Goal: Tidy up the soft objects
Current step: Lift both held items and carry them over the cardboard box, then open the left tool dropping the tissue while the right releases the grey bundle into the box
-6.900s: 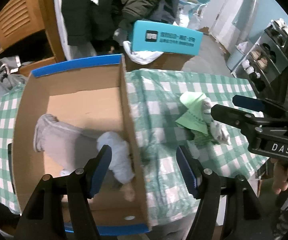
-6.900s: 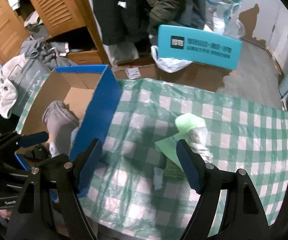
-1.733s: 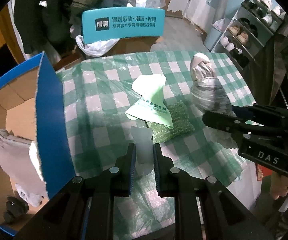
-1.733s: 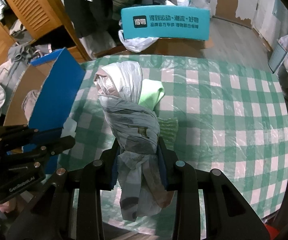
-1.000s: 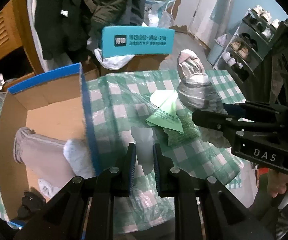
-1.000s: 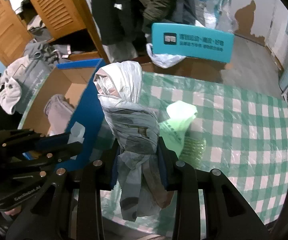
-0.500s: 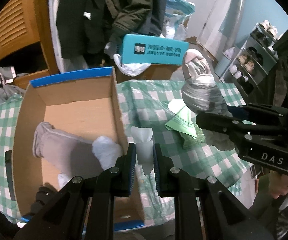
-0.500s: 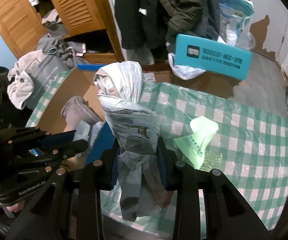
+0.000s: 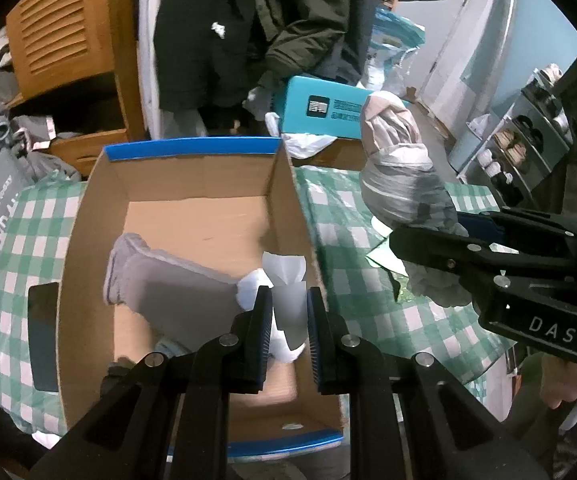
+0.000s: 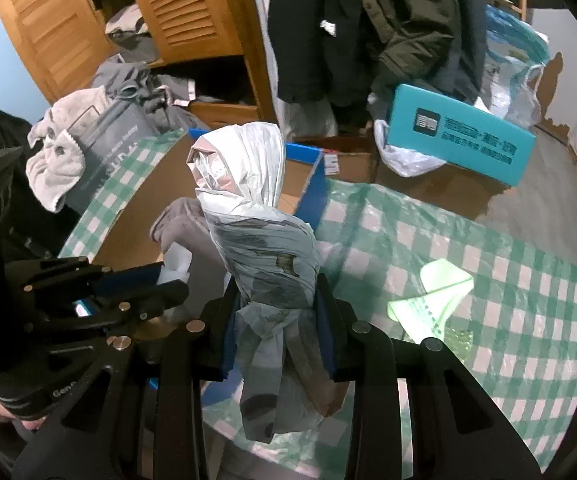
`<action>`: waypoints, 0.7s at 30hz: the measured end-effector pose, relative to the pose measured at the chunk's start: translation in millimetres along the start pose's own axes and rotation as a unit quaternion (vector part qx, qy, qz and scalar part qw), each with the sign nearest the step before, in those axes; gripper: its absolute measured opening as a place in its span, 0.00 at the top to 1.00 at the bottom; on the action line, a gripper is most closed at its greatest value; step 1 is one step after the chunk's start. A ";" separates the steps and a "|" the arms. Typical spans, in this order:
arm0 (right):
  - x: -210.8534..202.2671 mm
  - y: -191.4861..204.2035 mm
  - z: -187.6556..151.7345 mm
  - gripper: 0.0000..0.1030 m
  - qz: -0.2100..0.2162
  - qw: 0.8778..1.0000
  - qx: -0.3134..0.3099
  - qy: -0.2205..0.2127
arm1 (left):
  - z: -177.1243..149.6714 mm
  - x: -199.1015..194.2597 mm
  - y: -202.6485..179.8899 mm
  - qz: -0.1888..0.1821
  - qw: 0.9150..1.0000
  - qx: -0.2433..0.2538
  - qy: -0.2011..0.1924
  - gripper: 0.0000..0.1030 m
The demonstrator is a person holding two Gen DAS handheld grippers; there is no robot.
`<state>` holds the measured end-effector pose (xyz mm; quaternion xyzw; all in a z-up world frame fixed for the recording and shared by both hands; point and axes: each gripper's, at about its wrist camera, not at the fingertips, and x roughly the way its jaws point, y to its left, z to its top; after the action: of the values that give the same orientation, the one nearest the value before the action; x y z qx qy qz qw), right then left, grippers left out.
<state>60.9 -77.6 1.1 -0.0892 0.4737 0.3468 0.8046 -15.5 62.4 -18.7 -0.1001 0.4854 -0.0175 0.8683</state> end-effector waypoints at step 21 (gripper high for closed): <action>46.1 49.2 22.2 0.69 0.025 0.999 -0.021 0.039 | -5.3 7.7 53.7 0.039 0.998 -0.048 0.011 0.83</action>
<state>59.2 -8.6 -15.9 -0.1079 0.4996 0.3725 0.7746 -19.5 113.2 -38.1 -0.1220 0.4989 0.0385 0.8572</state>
